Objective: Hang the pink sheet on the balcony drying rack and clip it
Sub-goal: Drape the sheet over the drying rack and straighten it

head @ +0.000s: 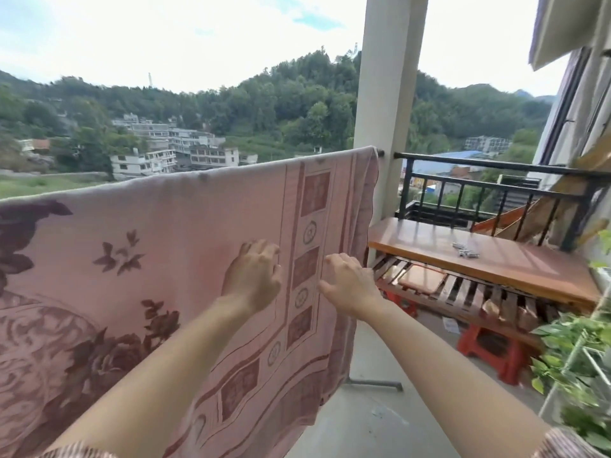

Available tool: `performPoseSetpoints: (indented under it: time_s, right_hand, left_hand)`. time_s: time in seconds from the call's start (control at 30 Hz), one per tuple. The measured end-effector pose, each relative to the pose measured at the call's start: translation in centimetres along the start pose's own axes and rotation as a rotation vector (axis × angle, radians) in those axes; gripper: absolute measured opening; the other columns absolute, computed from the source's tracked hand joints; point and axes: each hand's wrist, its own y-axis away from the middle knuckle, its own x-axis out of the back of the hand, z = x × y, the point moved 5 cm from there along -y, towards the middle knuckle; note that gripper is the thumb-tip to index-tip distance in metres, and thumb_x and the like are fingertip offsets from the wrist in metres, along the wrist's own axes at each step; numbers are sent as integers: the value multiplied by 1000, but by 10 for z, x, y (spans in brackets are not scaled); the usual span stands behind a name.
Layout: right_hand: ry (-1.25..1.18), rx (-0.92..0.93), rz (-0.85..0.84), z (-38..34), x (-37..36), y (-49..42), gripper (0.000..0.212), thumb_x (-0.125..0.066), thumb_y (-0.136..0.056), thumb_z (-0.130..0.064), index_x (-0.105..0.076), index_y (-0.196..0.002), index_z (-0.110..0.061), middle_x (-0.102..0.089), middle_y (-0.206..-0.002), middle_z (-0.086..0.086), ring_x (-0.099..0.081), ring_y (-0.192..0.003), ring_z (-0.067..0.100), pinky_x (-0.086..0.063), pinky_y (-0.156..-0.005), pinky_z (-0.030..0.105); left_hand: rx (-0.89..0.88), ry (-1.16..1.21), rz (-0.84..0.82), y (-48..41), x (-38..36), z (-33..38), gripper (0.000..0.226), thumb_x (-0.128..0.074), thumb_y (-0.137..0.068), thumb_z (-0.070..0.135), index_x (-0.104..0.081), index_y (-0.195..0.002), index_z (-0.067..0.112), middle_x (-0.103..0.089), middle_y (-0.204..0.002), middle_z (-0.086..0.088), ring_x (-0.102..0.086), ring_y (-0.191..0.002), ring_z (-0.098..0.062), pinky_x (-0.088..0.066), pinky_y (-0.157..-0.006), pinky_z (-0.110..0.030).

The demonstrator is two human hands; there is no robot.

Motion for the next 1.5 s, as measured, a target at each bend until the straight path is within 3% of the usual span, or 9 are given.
performPoseSetpoints:
  time_s: [0.33, 0.63, 0.77, 0.97, 1.13, 1.33, 1.5]
  right_hand:
    - [2, -150, 7, 197, 15, -136, 51, -49, -90, -36, -42, -136, -17, -47, -135, 3, -39, -128, 23, -33, -104, 49]
    - [-44, -15, -8, 341, 57, -300, 50, -49, -91, -39, -44, -135, -16, -47, -135, 3, -43, -125, 23, -34, -103, 50]
    - [-80, 65, -7, 384, 70, -373, 51, -51, -92, -36, -43, -137, -14, -47, -139, 4, -42, -129, 24, -35, -104, 47]
    - [-284, 192, 20, 423, 61, -467, 44, -49, -95, -28, -47, -135, -11, -53, -136, 7, -49, -124, 23, -40, -103, 43]
    - [-441, 308, -18, 444, 43, -543, 35, -47, -98, -23, -52, -130, -11, -60, -127, 7, -57, -110, 21, -45, -94, 34]
    - [-623, 426, -218, 445, 22, -623, 32, -56, -94, -27, -58, -124, -14, -63, -108, 1, -60, -96, 17, -49, -71, 25]
    - [-831, 512, -510, 426, -11, -654, 29, -63, -85, -11, -66, -114, -10, -70, -107, 7, -65, -95, 18, -52, -76, 30]
  left_hand:
    - [-107, 52, -21, -170, -151, 91, 37, -46, -93, 21, -51, -129, 14, -39, -146, -6, -26, -138, -20, -26, -111, -34]
    - [-64, -21, 142, -336, -237, 184, 37, -49, -90, 22, -53, -126, 15, -39, -146, -11, -23, -140, -23, -33, -109, -37]
    - [-42, -106, 218, -402, -255, 206, 38, -52, -88, 23, -55, -125, 14, -42, -144, -13, -22, -139, -24, -26, -112, -37]
    - [-14, -261, 348, -473, -284, 219, 36, -56, -84, 19, -58, -120, 15, -43, -142, -13, -19, -141, -28, -7, -117, -49]
    - [-8, -377, 489, -519, -300, 225, 45, -56, -84, 23, -51, -128, 21, -38, -147, -8, -19, -142, -25, 5, -116, -43]
    - [143, -516, 549, -563, -314, 214, 50, -55, -85, 26, -46, -135, 23, -40, -146, -7, -23, -141, -25, 9, -115, -45]
    - [264, -584, 547, -570, -331, 213, 53, -49, -85, 36, -41, -137, 29, -32, -151, 0, -17, -142, -18, 8, -113, -49]
